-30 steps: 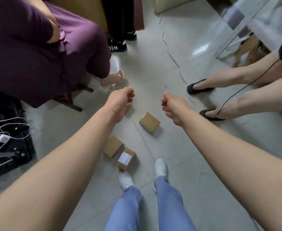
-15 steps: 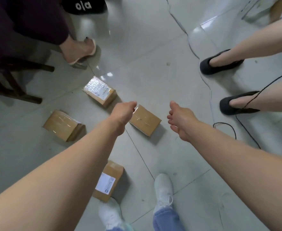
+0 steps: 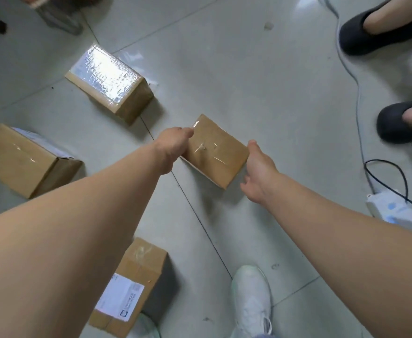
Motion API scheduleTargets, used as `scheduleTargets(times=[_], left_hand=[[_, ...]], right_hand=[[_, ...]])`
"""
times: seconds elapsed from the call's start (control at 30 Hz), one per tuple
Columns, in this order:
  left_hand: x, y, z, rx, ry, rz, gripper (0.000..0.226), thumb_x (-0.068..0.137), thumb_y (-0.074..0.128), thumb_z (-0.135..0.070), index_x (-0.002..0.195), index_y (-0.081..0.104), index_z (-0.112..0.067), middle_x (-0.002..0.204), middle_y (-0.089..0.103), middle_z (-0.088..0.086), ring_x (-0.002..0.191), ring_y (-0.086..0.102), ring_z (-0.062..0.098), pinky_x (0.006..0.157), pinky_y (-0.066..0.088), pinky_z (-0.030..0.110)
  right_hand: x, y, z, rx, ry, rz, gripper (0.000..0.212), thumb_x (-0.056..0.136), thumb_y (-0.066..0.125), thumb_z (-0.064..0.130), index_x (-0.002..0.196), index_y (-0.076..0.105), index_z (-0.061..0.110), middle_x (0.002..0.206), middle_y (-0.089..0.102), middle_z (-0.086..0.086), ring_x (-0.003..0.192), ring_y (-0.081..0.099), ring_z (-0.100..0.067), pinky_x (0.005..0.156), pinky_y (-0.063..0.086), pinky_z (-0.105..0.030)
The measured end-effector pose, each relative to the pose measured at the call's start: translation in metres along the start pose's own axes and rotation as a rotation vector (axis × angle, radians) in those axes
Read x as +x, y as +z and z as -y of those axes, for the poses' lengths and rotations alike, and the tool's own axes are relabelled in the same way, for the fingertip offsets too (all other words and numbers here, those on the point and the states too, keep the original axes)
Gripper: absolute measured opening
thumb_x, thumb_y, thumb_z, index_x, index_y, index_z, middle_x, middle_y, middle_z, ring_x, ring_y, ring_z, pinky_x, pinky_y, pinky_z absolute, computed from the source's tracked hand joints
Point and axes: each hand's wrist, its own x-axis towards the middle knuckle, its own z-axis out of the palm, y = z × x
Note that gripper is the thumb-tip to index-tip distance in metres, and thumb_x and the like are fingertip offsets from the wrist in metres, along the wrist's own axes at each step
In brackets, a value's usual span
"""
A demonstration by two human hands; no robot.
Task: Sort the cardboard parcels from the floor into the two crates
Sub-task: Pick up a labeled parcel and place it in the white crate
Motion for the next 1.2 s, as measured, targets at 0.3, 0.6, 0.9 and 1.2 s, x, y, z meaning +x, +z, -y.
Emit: scheduleTargets(times=[0.3,0.6,0.9,1.2], left_hand=[[-0.054,-0.022,-0.034,-0.179,-0.073,-0.026,0.018,0.094,0.052,-0.032,0.097,0.060,-0.016,0.097,0.051,0.001,0.086,0.047,0.019,0.085,0.041,0.035],[-0.219,-0.103,-0.113,-0.356,-0.091,-0.060,0.041,0.095,0.050,-0.035,0.125,0.059,-0.010,0.099,0.057,0.002,0.074,0.055,0.019,0.072,0.049,0.037],[-0.434,-0.212,-0.181,-0.483,-0.038,-0.113,0.031,0.094,0.049,-0.039,0.107,0.061,-0.013,0.083,0.060,0.001,0.074,0.058,0.020,0.082,0.051,0.046],[-0.620,-0.282,-0.159,-0.733,0.039,-0.295,0.054,0.090,0.051,-0.051,0.121,0.057,-0.008,0.110,0.066,0.011,0.084,0.066,0.025,0.059,0.054,0.037]], right_hand=[[-0.063,0.005,0.040,-0.007,-0.089,-0.007,0.041,0.098,0.036,0.053,0.118,0.053,0.022,0.092,0.063,0.007,0.067,0.061,-0.008,0.037,0.040,-0.018],[-0.244,0.002,0.106,-0.079,-0.209,0.035,0.041,0.099,0.036,0.052,0.120,0.055,0.023,0.105,0.060,0.007,0.070,0.053,-0.002,0.058,0.034,-0.022],[-0.475,0.021,0.147,-0.121,-0.398,0.103,0.035,0.098,0.041,0.047,0.088,0.056,0.017,0.085,0.057,0.007,0.070,0.053,-0.007,0.055,0.038,-0.024],[-0.653,0.051,0.108,-0.088,-0.514,0.127,0.037,0.093,0.043,0.045,0.100,0.057,0.011,0.103,0.060,-0.006,0.093,0.061,-0.026,0.083,0.054,-0.039]])
